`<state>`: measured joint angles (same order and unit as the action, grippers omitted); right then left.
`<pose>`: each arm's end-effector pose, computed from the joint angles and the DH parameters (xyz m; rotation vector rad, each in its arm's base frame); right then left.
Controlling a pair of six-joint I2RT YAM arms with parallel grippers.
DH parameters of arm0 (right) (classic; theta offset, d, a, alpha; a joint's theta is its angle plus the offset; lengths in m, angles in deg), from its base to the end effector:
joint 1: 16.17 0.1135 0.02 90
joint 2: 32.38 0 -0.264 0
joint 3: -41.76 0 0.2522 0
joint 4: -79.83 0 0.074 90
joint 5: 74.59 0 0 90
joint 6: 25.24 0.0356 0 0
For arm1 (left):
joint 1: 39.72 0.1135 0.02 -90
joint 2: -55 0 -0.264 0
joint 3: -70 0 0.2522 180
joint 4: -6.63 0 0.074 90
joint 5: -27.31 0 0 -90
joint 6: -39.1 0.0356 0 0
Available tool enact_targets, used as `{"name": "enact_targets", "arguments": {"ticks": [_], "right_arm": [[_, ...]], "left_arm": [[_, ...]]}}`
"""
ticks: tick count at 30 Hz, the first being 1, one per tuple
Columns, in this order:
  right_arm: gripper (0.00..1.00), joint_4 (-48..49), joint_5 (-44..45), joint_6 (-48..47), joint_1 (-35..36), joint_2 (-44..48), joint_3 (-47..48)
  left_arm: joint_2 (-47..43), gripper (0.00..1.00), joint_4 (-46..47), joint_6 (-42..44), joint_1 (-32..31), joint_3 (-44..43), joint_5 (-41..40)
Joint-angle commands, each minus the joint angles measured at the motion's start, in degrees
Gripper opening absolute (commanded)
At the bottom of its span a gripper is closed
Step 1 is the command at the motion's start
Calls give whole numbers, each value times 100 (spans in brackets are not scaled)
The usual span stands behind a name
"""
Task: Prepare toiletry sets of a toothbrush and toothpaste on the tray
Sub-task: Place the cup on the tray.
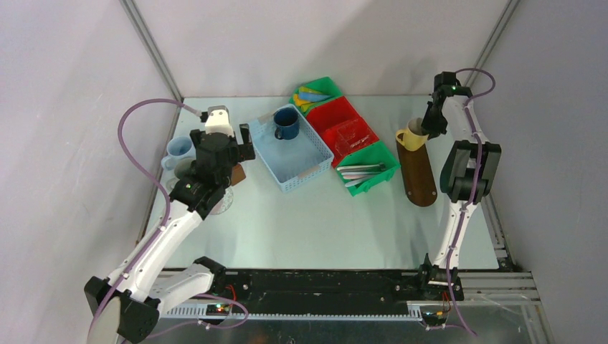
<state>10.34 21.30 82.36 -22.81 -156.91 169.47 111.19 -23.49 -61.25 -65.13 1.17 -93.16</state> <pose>0.4619 -0.0574 0.2448 0.5996 2.6525 -0.0848 0.2056 -0.0777 0.3566 -0.1204 1.8291 0.0611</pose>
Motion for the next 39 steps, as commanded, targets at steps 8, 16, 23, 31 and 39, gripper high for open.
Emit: {"name": "enact_targets", "arguments": {"ticks": [8,16,23,31,39], "right_arm": [[15,101,-111,154,-71,4,182],[52,202,-333,225,-190,550,159],[73,559,-667,242,-303,1675,-358],[83,1525,-1294,13,-3,3029,-1750],[82,1683,-682,-1031,1652,2948,-1711]], "left_arm": [[-131,100,243,93,44,53,-80],[98,100,51,-224,45,-208,373],[821,100,-569,-669,91,-1004,613],[1435,100,-801,-925,111,-1555,944],[1460,100,-1005,-668,143,-1594,805]]}}
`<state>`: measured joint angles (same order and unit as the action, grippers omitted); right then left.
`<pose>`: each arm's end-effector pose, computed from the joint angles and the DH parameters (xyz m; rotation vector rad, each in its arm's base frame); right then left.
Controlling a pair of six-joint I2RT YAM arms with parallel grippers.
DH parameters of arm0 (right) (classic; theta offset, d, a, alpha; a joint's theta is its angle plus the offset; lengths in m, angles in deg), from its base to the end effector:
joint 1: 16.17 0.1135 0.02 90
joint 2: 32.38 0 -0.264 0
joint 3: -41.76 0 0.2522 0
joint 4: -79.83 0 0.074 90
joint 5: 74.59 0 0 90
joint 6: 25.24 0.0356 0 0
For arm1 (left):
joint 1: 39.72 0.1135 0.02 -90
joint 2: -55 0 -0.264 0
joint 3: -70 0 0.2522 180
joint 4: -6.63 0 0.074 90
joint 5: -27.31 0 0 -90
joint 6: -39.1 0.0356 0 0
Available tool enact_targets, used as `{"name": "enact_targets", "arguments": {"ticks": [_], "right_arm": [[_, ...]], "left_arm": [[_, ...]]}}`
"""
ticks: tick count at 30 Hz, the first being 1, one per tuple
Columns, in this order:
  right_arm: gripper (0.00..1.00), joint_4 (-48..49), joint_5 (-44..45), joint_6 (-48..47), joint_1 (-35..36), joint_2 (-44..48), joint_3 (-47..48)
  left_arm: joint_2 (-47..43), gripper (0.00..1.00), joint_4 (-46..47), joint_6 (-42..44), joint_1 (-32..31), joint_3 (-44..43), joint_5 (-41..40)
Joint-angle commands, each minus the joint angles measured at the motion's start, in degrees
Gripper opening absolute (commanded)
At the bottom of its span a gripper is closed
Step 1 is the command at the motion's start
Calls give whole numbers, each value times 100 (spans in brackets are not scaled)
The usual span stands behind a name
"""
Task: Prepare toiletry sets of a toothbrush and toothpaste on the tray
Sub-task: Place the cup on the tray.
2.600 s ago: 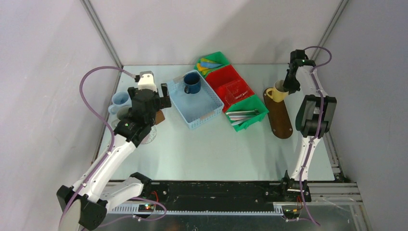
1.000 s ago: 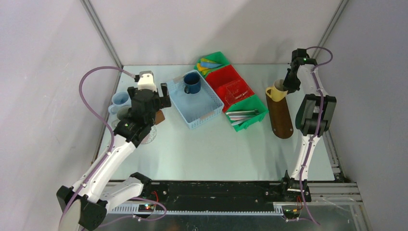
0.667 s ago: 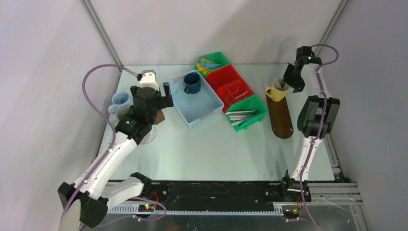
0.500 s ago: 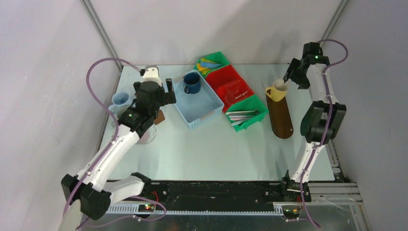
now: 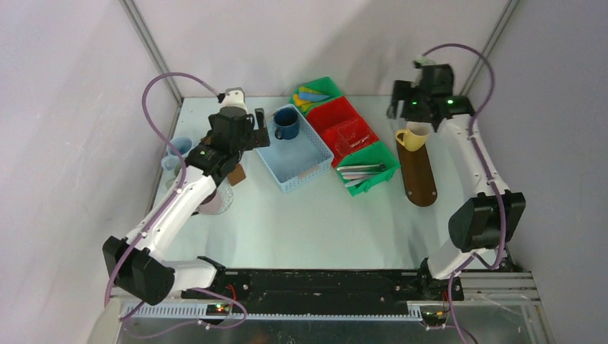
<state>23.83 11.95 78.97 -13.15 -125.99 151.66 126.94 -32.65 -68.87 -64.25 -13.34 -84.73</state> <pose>0.3623 0.0213 0.3777 0.1895 2.2646 0.2276 0.2602 -0.1041 0.3643 -0.1201 2.0163 -0.0738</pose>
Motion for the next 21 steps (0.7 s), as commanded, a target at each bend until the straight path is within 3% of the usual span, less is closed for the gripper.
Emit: {"name": "enact_targets", "arguments": {"ticks": [1,10,15,21], "right_arm": [[81,338,407,-767,944,-213,119],[68,452,594,-1698,2035,-1403,769],[59,97,452,-1870,2226,-2307,1560],[52,-110,528,-1827,2283,-2910,1806]], "left_arm": [[-189,100,-84,142,59,-108,-66],[-737,100,218,341,63,701,-181],[-1030,100,416,543,62,1032,-307],[-1143,100,562,613,60,1171,-336]]}}
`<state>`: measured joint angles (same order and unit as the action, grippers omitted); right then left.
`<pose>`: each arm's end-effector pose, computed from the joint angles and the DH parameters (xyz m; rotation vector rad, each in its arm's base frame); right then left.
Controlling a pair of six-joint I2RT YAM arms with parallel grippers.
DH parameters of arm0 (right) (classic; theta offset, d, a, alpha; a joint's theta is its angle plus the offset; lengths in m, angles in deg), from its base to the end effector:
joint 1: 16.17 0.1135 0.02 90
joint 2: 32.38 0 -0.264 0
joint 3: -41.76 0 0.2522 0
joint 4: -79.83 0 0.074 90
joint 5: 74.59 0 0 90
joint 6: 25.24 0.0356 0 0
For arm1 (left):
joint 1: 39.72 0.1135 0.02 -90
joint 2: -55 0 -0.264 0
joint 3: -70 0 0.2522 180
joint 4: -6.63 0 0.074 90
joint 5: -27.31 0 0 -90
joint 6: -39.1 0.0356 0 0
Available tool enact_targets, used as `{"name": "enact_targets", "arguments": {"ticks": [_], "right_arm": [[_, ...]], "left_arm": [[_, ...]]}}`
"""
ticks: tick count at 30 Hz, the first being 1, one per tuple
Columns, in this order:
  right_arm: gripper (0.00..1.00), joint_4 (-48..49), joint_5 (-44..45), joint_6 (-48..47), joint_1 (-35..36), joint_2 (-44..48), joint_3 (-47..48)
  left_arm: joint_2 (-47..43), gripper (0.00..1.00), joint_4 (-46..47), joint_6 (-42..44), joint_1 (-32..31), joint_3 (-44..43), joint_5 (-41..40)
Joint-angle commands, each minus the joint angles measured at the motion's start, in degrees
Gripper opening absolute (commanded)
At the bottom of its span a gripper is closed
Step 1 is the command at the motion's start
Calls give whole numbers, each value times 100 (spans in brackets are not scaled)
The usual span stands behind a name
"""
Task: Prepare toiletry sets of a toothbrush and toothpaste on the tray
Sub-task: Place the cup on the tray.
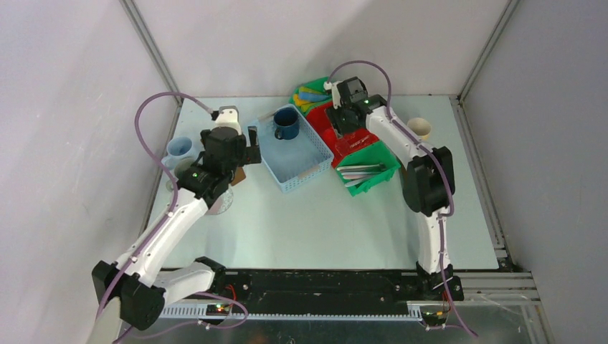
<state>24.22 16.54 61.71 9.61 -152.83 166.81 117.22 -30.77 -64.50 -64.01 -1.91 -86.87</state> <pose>0.4272 0.2056 0.2761 -0.6057 2.3911 0.1482 0.2246 -0.0854 0.3400 -0.0712 2.0076 0.0128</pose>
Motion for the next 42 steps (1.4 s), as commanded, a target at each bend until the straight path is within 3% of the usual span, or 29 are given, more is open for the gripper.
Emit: {"name": "enact_targets", "arguments": {"ticks": [1,7,15,23,31,42], "right_arm": [[51,-144,107,-84,2,-302,286],[40,-98,-27,-56,-64,-541,268],[0,-146,-586,98,-95,-394,477],[0,-158,-620,446,-157,384,689],[0,-96,-724,1566,-369,1378,460],[0,1331,-2096,3609,-846,3147,-1613]], "left_arm": [[-180,100,370,168,38,31,-99],[-257,100,397,165,32,63,-45],[-311,100,431,191,32,87,-77],[-401,100,557,161,39,164,32],[-618,100,946,138,39,312,503],[-963,100,2005,-293,-133,575,1825]]}}
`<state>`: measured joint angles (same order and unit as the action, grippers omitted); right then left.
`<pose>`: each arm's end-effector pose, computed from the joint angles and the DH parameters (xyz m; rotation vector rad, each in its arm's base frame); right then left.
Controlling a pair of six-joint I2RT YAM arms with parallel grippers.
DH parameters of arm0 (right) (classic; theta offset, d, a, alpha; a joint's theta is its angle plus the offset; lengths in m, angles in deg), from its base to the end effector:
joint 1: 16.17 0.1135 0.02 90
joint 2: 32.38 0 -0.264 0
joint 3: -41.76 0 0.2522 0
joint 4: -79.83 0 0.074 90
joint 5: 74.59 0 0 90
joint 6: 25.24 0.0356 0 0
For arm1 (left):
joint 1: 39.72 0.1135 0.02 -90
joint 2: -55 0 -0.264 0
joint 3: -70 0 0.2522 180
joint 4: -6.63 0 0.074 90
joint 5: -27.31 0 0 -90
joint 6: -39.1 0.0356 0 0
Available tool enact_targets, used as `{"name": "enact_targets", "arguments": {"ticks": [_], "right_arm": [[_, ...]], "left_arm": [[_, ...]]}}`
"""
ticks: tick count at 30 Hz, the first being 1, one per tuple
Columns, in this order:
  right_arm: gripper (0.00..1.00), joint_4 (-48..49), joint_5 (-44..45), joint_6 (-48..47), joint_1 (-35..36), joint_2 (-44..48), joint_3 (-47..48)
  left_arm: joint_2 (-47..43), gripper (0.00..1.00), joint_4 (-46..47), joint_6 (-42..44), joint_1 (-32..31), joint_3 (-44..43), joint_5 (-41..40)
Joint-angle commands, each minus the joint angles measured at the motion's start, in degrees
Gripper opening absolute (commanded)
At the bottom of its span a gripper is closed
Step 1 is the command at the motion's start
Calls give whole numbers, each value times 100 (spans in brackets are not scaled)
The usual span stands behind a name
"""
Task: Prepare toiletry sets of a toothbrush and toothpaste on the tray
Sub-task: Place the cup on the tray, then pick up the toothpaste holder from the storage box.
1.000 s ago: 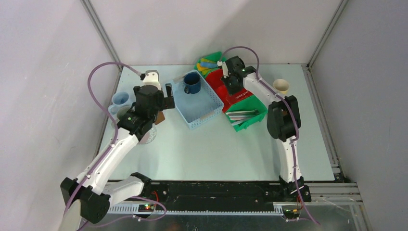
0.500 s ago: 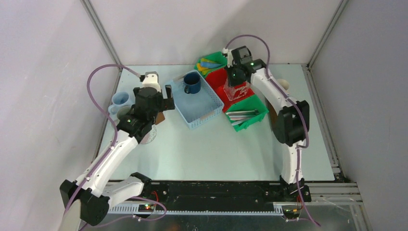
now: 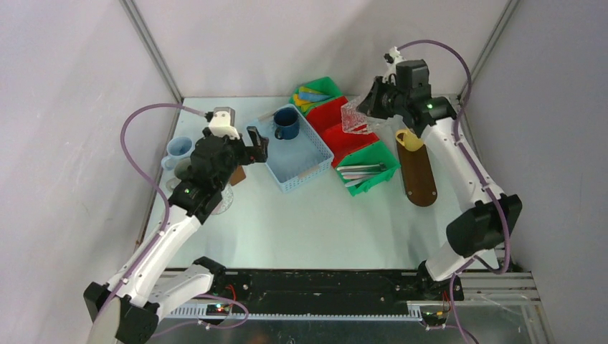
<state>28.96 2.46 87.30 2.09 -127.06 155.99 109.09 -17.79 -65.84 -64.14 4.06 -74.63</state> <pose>0.3508 0.1242 0.4045 -0.0573 2.1726 0.6557 0.2017 -0.0835 0.3554 -0.0016 1.7957 -0.3069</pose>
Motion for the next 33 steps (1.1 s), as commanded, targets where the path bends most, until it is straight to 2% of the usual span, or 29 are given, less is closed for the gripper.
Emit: {"name": "enact_targets", "arguments": {"ticks": [1,6,10,15,23,30,33], "right_arm": [[0,930,-760,1142,-125,646,-760],[0,1416,-1215,1859,-172,1155,-1436],[0,2070,-1500,2609,-176,1520,-2215],[0,2808,-1515,3453,-140,1911,-2860],[0,3806,-1188,4976,-128,2655,-3921],[0,4293,-819,5856,-63,3056,-4629],[0,4418,-719,6186,-47,3200,-4839]], "left_arm": [[-151,100,763,-93,-246,-5,591],[-18,100,1112,710,-972,-23,381],[116,100,1659,960,-1409,110,489],[340,100,2523,945,-1727,384,581],[718,96,3321,553,-1994,558,334],[971,92,3885,582,-2268,594,393],[1030,87,4034,520,-2341,656,446]]}}
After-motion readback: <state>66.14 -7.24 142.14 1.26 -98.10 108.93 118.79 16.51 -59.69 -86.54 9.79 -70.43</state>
